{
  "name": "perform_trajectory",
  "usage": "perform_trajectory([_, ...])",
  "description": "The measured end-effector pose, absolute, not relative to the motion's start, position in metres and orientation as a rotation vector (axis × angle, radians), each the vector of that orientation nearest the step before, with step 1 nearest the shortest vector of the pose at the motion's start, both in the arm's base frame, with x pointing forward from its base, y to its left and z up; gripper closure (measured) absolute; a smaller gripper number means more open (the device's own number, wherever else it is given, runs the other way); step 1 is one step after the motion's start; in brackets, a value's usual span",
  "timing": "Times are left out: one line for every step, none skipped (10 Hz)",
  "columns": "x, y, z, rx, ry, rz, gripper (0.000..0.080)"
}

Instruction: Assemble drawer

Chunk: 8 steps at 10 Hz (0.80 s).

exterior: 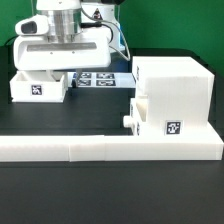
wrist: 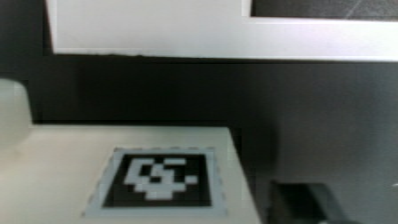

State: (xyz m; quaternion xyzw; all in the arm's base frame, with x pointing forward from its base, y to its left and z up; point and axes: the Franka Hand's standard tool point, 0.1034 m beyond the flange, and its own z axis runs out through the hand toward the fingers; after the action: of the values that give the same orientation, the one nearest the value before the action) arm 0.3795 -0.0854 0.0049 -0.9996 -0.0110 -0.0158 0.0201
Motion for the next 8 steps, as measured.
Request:
perform_trajectory([0.3795,-0.0854,0.0049,-3.101,-0.034,-0.049,0.0705])
perform_trajectory([0.38,-0.0855,0.0052,-3.101,-0.034,-0.051,0.0758])
perform_trajectory([0.38,-0.0856,0.0052,-3.101,-0.034,-0.051,0.0758])
perform_trajectory([0.38,-0.0855,0.0052,-3.101,-0.034,-0.051,0.0758])
perform_trajectory([0.38,-0.0855,0.0053,-3.101,-0.034,-0.051,0.0758])
perform_trajectory([0.38,-0.0855,0.0052,-3.101,-0.034,-0.051,0.0758])
perform_trajectory([0.38,-0.0856,0.0053,-3.101,-0.034,-0.051,0.0758])
perform_trajectory([0.3812,-0.0847,0.0071,-3.1,-0.04,-0.05,0.0758])
